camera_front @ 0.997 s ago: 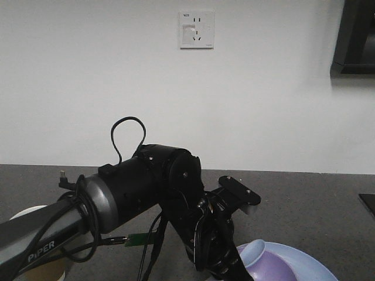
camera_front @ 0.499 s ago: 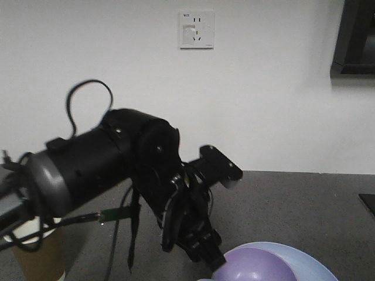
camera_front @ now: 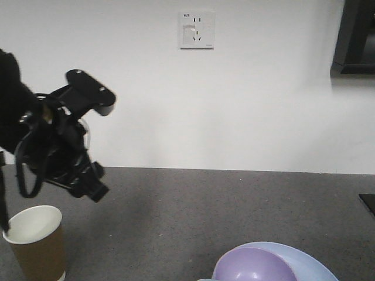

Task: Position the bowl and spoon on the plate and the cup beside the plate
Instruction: 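Move the left gripper over the bowl and drop the spoon inside, then grasp the brown paper cup with the left gripper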

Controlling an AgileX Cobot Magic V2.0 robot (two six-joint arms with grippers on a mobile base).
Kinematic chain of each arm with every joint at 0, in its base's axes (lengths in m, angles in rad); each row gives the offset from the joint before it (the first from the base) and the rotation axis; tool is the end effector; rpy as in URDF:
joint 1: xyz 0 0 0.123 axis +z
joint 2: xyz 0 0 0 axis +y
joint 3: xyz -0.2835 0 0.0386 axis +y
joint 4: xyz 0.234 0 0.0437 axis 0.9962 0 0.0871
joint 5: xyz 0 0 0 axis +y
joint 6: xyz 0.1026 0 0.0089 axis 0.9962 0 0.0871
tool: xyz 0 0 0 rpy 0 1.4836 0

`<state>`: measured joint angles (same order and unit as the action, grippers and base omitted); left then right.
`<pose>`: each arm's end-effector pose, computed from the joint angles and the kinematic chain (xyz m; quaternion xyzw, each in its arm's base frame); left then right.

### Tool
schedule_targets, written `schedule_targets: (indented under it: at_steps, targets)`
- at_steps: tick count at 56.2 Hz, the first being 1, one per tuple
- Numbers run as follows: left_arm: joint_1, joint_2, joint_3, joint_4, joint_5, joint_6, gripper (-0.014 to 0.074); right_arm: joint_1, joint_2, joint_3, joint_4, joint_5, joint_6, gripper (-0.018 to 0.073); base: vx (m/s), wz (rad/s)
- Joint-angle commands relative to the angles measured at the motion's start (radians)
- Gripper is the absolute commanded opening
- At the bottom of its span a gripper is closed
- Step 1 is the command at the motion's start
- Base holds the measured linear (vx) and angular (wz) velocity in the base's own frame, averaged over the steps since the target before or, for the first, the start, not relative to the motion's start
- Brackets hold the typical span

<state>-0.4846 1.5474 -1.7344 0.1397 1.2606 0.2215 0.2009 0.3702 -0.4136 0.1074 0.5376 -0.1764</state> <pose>0.2809 -0.1324 0.4088 0.3315 0.8959 0.0315 0.2940 0.0734 0.0207 0.2748 -0.1334 0.8238 0.0550 0.5482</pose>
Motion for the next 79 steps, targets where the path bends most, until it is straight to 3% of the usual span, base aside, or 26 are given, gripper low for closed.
schedule_targets:
  at_steps: [1, 11, 24, 40, 49, 60, 67, 79]
  targets:
    - [0.075, -0.052, 0.038, 0.008, -0.009, 0.010, 0.0559, 0.001, 0.004, -0.028, -0.005, -0.063, -0.002, -0.0008, 0.00, 0.00]
    - [0.141, -0.050, 0.150, 0.006, -0.058, 0.010, 0.0559, 0.001, 0.004, -0.028, -0.006, -0.057, -0.002, -0.0008, 0.00, 0.00]
    - [0.144, -0.047, 0.255, 0.007, -0.149, 0.010, 0.0559, 0.001, 0.004, -0.028, -0.005, -0.037, -0.006, -0.0008, 0.00, 0.00]
    - [0.144, 0.046, 0.273, 0.006, -0.132, 0.011, 0.0542, 0.001, 0.004, -0.028, -0.005, -0.016, -0.006, -0.0008, 0.00, 0.00]
    - [0.144, 0.057, 0.273, 0.002, -0.128, 0.012, 0.0396, 0.001, 0.004, -0.028, -0.005, -0.016, -0.006, -0.0008, 0.00, 0.00]
    - [0.139, 0.054, 0.271, 0.000, -0.125, 0.038, -0.0011, 0.001, 0.004, -0.028, -0.005, -0.016, -0.006, -0.0008, 0.00, 0.00]
    - [0.109, 0.023, 0.269, -0.020, -0.125, 0.078, -0.0007, 0.001, 0.004, -0.028, -0.005, -0.016, -0.006, -0.0008, 0.00, 0.00]
    - [-0.045, -0.032, 0.198, -0.101, -0.164, 0.149, -0.0004, 0.001, 0.004, -0.028, -0.005, -0.017, -0.007, -0.0008, 0.00, 0.00]
